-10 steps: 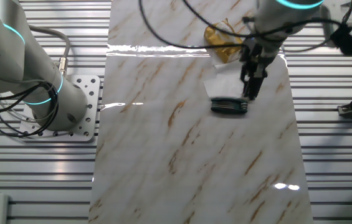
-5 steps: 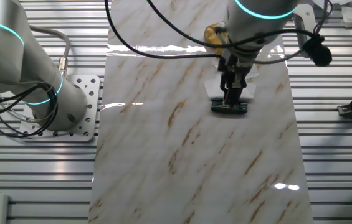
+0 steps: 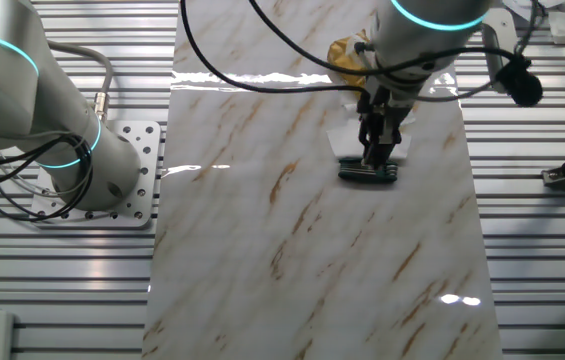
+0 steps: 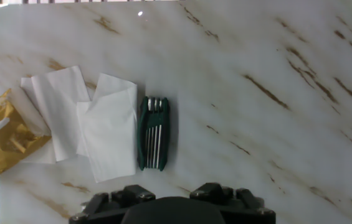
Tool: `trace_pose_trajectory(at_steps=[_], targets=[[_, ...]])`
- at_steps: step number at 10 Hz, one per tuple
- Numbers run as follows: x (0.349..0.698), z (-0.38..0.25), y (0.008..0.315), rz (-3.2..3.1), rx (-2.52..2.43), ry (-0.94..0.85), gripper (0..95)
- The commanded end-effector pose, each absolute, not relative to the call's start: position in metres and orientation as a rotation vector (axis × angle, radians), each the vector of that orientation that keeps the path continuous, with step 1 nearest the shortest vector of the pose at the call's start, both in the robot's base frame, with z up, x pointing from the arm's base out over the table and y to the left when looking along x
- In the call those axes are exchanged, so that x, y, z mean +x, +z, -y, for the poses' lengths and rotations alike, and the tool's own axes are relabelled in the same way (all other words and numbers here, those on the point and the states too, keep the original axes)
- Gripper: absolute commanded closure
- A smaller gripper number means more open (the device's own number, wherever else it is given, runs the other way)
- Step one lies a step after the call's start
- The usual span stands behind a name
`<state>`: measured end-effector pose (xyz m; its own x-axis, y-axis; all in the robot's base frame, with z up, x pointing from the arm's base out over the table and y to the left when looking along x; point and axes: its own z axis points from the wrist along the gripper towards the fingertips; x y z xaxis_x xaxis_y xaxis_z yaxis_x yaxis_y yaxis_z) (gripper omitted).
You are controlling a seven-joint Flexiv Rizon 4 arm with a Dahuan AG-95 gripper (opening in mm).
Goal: Pull out a napkin
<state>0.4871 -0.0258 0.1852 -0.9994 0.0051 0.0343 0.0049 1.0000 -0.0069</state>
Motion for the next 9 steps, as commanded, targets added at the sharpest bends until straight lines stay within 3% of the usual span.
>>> trace_pose_trajectory(at_steps=[1,9], targets=[[0.4891,0.0254,0.1847,3.095,-0.013,0.001,95.0],[0.4915,0.0257,0.1857,3.089,-0.005,-0.002,95.0]])
